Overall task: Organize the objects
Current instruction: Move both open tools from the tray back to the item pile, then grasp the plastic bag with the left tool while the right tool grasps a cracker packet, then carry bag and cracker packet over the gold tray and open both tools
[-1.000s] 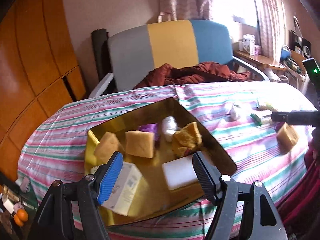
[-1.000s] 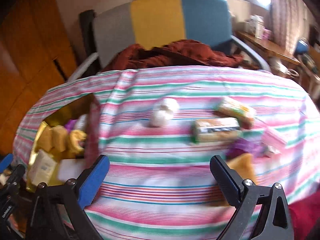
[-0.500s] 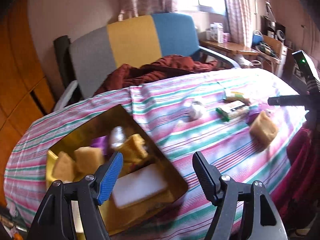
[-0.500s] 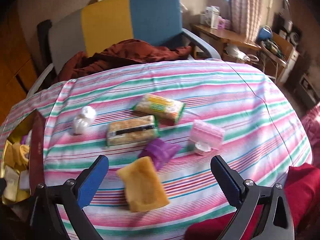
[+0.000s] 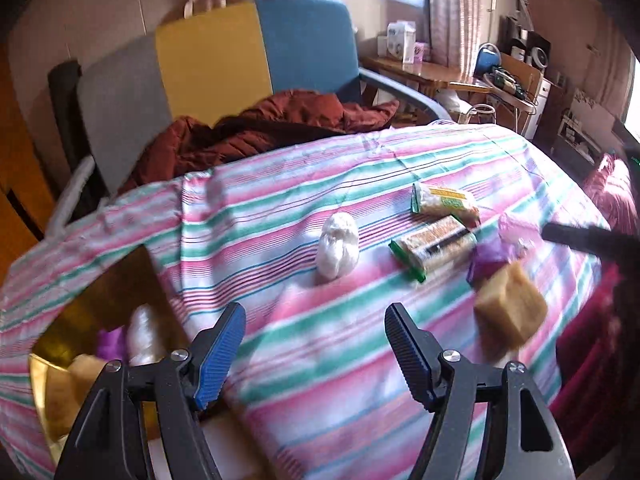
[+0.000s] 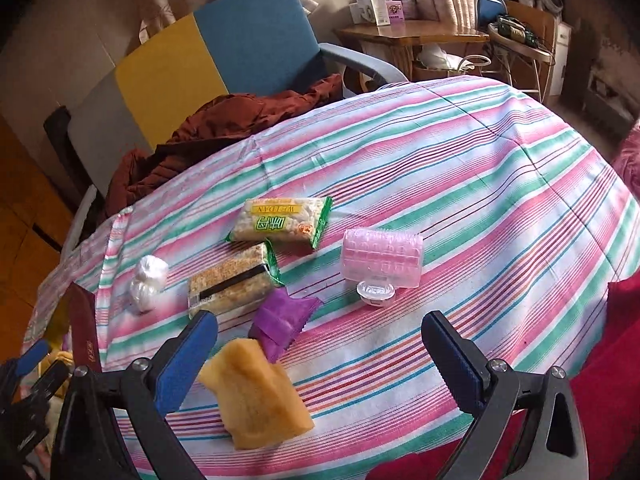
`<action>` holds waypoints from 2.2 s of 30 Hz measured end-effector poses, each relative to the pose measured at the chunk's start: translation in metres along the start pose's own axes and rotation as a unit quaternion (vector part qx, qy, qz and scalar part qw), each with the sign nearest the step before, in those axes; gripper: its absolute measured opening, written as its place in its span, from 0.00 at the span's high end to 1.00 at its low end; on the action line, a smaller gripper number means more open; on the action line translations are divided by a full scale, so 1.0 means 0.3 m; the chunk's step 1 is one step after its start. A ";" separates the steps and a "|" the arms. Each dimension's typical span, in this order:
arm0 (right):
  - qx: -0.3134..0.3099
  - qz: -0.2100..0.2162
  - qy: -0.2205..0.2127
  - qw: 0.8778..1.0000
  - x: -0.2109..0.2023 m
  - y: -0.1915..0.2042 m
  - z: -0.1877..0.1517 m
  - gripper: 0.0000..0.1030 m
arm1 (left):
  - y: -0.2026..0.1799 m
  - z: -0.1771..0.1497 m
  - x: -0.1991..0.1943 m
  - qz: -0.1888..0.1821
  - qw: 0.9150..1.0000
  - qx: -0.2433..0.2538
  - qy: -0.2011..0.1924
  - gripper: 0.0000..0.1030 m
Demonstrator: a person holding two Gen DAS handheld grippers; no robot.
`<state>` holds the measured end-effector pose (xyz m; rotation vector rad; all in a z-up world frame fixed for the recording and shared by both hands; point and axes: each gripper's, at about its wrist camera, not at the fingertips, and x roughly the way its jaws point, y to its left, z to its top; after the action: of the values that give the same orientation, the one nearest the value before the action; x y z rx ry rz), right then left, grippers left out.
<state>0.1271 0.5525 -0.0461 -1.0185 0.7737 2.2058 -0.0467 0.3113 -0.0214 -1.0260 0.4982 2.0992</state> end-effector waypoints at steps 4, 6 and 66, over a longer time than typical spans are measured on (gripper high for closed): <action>0.032 0.014 0.000 0.999 0.001 -0.036 0.009 0.00 | -0.004 0.073 0.114 -0.003 1.000 -0.012 0.020 0.29; 0.042 0.019 0.006 0.999 0.008 -0.046 0.012 0.00 | -0.015 0.104 0.164 -0.001 1.000 -0.009 0.026 0.29; -0.456 0.066 0.157 0.874 0.425 0.653 -0.035 0.47 | 0.225 -0.098 -0.157 -0.037 0.990 -0.133 -0.033 0.64</action>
<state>-0.0745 0.4489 -0.1035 -1.8368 -0.1675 2.5923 -0.0632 0.2281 -0.0003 -1.1015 0.1460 2.1649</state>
